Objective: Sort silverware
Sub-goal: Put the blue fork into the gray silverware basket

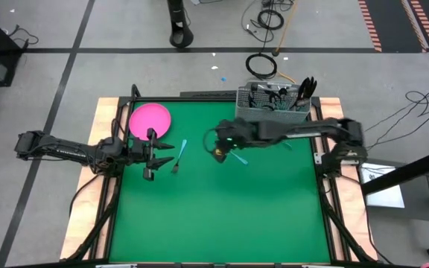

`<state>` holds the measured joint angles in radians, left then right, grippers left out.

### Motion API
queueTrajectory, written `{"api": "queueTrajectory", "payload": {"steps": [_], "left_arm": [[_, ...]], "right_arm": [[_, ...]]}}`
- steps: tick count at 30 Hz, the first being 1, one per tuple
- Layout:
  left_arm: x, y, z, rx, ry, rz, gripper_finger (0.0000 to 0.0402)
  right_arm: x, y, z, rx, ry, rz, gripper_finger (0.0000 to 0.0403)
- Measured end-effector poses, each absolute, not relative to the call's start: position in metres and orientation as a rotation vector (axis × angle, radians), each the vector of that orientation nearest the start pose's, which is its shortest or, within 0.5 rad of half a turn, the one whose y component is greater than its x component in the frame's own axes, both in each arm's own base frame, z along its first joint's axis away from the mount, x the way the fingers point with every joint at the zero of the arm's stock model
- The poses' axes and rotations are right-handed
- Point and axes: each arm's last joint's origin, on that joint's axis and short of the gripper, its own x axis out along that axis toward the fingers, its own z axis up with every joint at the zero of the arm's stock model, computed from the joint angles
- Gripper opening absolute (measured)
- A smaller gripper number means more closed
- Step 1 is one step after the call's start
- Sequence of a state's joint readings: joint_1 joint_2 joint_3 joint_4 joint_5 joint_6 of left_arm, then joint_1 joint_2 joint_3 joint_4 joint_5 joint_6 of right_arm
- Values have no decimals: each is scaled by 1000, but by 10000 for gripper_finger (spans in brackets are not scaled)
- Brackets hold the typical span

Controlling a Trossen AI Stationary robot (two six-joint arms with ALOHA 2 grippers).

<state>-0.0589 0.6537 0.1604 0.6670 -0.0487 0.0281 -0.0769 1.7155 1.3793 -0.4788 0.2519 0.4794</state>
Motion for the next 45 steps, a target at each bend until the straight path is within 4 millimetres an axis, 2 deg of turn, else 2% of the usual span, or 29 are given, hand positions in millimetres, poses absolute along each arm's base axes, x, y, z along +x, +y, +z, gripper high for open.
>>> {"api": "queueTrajectory", "payload": {"steps": [3,5,11,19,24,30,37,45], "left_arm": [[150,-7,215,20,-151,-8,192],[150,-7,213,14,-130,-9,192],[151,-8,210,-20,-91,-17,192],[151,-8,211,-24,-100,-45,192],[151,-9,211,-24,-103,-46,192],[151,-9,211,-24,-103,-46,192],[151,-9,211,-23,-103,-51,192],[151,-9,211,-20,-103,-50,192]], "right_arm": [[390,-45,265,375,907,-522,93],[394,-50,256,389,1047,-525,93],[403,-61,217,390,1258,-563,103],[410,-73,181,379,1355,-581,151],[411,-74,171,372,1381,-580,173],[410,-78,162,364,1377,-574,172],[399,-81,142,396,1394,-588,140],[401,-72,136,389,1365,-576,12]]}}
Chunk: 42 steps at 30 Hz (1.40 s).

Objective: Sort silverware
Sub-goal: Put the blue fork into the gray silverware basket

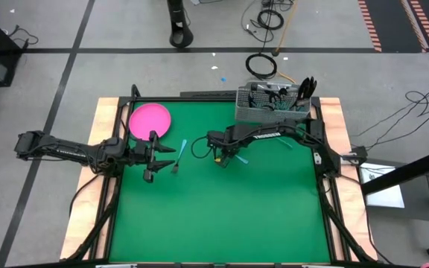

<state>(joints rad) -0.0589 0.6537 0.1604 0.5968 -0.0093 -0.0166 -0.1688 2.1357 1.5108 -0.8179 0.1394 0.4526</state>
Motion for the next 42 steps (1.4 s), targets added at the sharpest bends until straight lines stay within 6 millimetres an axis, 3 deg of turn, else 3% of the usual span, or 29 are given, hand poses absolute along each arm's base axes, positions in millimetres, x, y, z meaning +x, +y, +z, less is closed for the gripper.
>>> {"api": "queueTrajectory", "payload": {"steps": [6,9,15,21,27,30,42], "left_arm": [[151,-9,211,-21,-103,-50,192],[151,-9,211,-22,-103,-56,192],[151,-9,211,-22,-103,-57,192],[151,-9,210,-23,-97,-58,192],[151,-9,210,-23,-98,-58,192],[151,-9,210,-23,-99,-58,192],[151,-9,209,-19,-89,-63,192]], "right_arm": [[403,-67,145,402,1324,-592,3],[401,-64,162,400,1282,-582,2],[390,-60,231,331,1039,-616,1],[357,-66,316,162,704,-798,1],[331,-88,361,19,491,-1069,0],[330,-103,360,1,451,-1094,0],[308,-133,303,-13,259,-1181,0]]}}
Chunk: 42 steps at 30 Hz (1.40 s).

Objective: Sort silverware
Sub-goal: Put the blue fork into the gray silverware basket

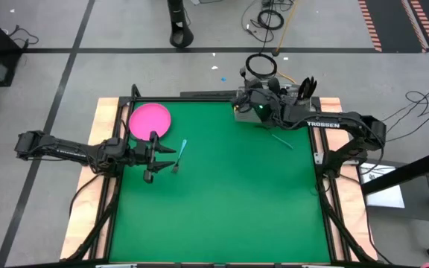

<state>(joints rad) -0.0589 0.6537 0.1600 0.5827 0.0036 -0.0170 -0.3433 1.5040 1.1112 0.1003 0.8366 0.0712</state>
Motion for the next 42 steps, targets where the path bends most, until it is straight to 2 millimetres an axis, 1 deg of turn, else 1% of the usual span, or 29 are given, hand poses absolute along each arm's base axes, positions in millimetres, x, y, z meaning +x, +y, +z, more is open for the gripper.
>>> {"api": "queueTrajectory", "payload": {"steps": [5,8,11,17,22,29,32,35,37,42], "left_arm": [[151,-9,209,-18,-87,-64,192],[151,-9,209,-12,-85,-63,192],[151,-9,208,4,-80,-62,192],[151,-9,208,5,-72,-50,192],[151,-9,208,4,-72,-49,192],[151,-9,208,3,-73,-49,192],[151,-9,208,3,-72,-49,192],[151,-9,208,3,-72,-48,192],[151,-9,208,3,-72,-48,192],[151,-9,208,2,-72,-48,192]], "right_arm": [[296,-140,278,-51,176,-1211,0],[290,-144,267,-66,177,-1228,0],[284,-146,255,-82,223,-1261,0],[275,-151,242,-67,240,-1291,0],[269,-151,230,-22,244,-1305,0],[267,-150,224,0,247,-1306,0],[267,-150,223,43,229,-1312,6],[267,-150,222,58,231,-1314,20],[266,-149,221,35,259,-1311,32],[266,-148,220,21,281,-1308,70]]}}
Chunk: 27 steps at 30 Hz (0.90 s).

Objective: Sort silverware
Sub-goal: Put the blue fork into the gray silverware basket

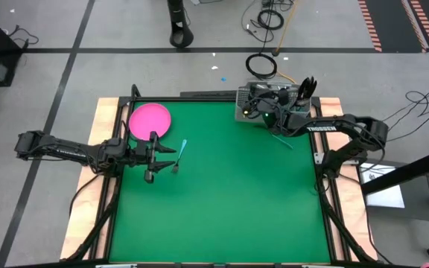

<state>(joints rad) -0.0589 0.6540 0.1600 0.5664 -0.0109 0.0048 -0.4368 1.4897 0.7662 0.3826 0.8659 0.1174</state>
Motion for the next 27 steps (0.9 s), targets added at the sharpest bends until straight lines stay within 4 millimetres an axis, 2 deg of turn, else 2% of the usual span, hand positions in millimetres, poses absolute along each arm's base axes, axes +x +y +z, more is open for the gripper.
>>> {"api": "queueTrajectory", "payload": {"steps": [5,9,13,17,22,27], "left_arm": [[151,-9,208,2,-73,-48,192],[151,-9,208,2,-73,-47,192],[151,-9,208,2,-77,-47,192],[151,-9,209,0,-90,-53,192],[150,-9,213,-22,-130,-81,192],[150,-10,214,-23,-133,-86,192]], "right_arm": [[259,-145,233,28,258,-1306,110],[253,-132,255,44,175,-1271,134],[247,-112,279,77,81,-1140,147],[247,-95,292,161,0,-973,147],[257,-75,298,173,33,-698,142],[281,-61,305,141,151,-538,142]]}}
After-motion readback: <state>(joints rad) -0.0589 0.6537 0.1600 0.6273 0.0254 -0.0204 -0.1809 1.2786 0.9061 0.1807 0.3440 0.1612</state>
